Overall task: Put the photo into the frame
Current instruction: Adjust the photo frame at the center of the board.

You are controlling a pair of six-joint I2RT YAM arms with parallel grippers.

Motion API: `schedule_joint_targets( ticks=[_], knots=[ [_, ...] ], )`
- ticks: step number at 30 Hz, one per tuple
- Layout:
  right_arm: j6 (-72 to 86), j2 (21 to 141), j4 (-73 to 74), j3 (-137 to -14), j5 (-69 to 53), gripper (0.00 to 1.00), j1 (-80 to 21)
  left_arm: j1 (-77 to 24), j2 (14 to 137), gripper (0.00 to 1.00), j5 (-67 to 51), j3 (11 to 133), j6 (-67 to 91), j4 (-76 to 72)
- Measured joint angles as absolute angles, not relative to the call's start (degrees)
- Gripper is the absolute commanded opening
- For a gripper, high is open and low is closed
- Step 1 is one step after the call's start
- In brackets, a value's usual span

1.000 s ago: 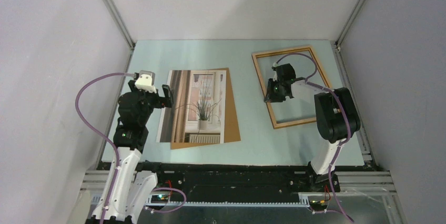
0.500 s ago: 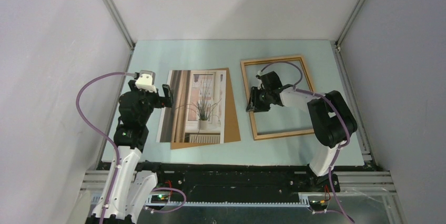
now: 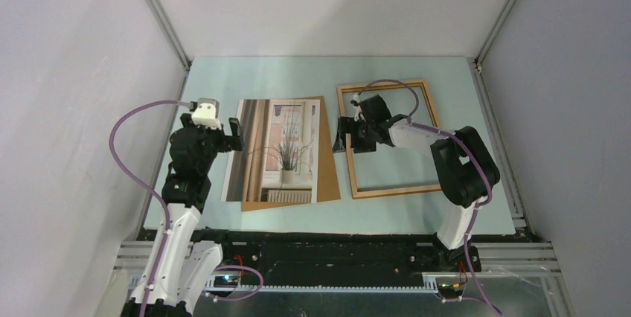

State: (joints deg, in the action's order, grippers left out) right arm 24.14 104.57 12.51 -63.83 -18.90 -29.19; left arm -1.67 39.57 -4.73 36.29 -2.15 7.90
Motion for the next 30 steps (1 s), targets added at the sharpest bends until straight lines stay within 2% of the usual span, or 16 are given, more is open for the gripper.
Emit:
schedule_joint_targets(
  ticks=[10,17,30],
  knots=[
    [19.6,106.1,15.2,-76.3,-18.6,0.91,-29.5,-1.7,51.0,0.98,1.2,44.5,-5.0,14.6],
    [17.9,117.9,18.5,-92.7,-23.0,0.90,-30.5,-1.2,61.5,0.98,2.8,47.9,-5.1,18.0],
    [17.5,132.7,24.7,-108.8,-27.6,0.87,-36.0,12.8,78.4,0.98,-4.0,52.5,-3.9,23.9]
  ],
)
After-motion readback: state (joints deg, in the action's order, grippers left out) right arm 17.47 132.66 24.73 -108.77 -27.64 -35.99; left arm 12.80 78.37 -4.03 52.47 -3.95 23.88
